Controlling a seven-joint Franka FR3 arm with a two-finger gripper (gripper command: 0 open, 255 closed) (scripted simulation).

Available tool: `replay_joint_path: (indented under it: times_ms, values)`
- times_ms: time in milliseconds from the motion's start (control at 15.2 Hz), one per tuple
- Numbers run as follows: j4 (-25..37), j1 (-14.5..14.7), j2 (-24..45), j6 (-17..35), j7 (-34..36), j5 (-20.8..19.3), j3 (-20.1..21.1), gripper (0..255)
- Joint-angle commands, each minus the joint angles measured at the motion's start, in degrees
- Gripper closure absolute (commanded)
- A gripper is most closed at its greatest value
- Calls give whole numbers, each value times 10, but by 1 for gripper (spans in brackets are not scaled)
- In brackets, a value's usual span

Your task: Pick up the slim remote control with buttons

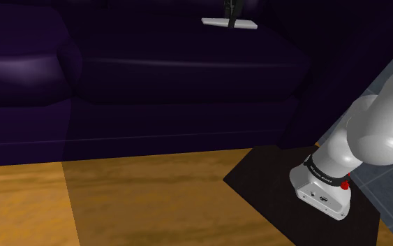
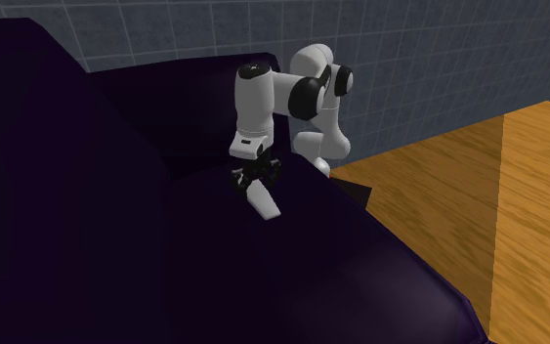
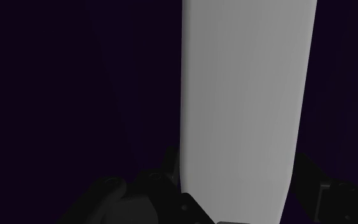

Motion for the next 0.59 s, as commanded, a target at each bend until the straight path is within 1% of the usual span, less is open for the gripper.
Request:
replay_joint_path:
  times_ms: [0,528]
  values:
    - [22,-1,5,-17,-1,1,-1,255]
    - [112,-2,27,-85,-5,5,-2,255]
